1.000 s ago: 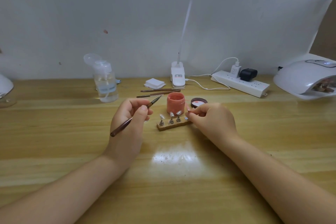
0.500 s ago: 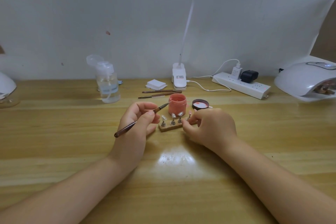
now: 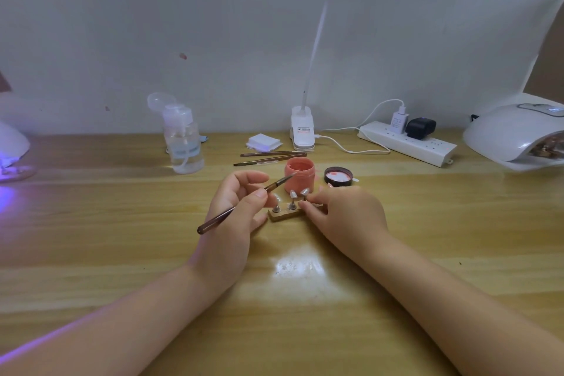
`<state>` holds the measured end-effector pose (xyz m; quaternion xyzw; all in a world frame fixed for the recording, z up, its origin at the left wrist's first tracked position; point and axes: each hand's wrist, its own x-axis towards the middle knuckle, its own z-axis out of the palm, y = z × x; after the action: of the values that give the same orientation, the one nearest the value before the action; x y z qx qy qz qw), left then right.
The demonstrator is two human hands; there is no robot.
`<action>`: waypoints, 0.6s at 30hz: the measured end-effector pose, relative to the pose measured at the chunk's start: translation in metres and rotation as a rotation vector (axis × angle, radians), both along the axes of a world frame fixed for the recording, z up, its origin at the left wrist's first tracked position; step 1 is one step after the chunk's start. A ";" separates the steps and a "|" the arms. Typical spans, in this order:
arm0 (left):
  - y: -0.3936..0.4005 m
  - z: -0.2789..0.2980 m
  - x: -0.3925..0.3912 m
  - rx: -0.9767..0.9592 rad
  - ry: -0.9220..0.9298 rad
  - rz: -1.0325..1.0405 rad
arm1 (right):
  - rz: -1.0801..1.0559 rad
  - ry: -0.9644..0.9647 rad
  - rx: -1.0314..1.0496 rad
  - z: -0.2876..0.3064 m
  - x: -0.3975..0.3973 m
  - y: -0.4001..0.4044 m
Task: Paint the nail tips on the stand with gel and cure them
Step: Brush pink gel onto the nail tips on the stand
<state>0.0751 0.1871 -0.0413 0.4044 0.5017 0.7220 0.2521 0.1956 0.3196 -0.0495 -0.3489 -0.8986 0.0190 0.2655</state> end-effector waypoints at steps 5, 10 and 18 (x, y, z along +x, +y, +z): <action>-0.001 0.000 0.000 0.006 0.004 -0.038 | 0.005 0.000 0.007 0.000 -0.001 0.001; -0.001 0.000 0.000 0.010 0.001 -0.053 | 0.023 0.024 -0.008 0.003 -0.001 -0.002; -0.002 0.002 -0.001 0.062 0.136 0.061 | 0.056 0.256 -0.101 0.010 0.006 -0.010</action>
<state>0.0746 0.1846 -0.0396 0.4446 0.5069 0.7155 0.1827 0.2012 0.3097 -0.0397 -0.3313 -0.8646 0.1161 0.3596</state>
